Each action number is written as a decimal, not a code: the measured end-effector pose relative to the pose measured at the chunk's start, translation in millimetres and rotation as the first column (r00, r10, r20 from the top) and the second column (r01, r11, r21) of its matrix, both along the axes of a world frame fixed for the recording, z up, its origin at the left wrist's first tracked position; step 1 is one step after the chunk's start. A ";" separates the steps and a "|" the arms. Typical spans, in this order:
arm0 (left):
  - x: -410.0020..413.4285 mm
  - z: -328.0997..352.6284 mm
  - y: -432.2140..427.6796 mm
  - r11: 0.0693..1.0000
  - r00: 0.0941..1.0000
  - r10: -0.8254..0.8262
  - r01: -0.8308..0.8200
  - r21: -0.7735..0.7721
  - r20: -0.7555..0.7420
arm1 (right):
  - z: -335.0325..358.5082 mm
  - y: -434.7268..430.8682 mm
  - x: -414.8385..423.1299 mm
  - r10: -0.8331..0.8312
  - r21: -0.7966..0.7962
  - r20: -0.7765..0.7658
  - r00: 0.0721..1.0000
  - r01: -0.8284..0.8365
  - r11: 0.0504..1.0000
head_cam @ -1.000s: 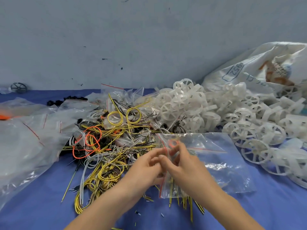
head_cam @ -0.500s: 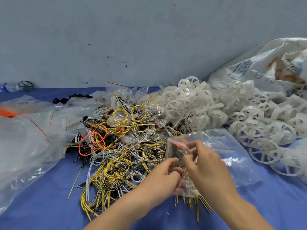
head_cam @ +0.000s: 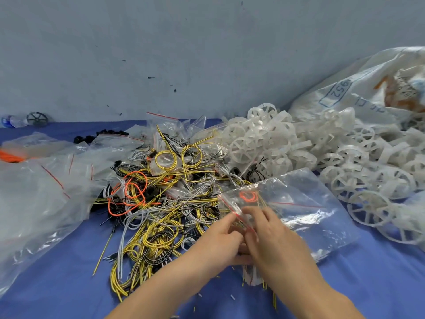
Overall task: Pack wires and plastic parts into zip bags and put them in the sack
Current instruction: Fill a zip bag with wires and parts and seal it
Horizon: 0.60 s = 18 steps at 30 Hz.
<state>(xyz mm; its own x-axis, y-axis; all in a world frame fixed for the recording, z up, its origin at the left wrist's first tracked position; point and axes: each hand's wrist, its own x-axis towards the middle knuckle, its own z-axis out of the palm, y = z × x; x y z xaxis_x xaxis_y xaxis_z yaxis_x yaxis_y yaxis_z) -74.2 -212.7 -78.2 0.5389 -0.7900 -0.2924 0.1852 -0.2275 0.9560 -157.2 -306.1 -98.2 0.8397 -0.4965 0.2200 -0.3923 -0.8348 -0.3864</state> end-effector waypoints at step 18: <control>191.2 40.1 22.5 0.723 0.544 0.192 -0.642 0.257 0.817 | 10.8 -14.3 15.8 0.012 0.520 0.166 0.986 -0.098 0.848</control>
<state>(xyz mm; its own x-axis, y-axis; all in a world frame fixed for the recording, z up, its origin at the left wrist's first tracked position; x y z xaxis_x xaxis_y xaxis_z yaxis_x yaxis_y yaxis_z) 117.0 -190.2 -38.0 0.9581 -0.2731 0.0860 -0.2703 -0.7634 0.5867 -141.3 -320.3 -87.4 0.8471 -0.5273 0.0655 -0.2530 -0.5087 -0.8230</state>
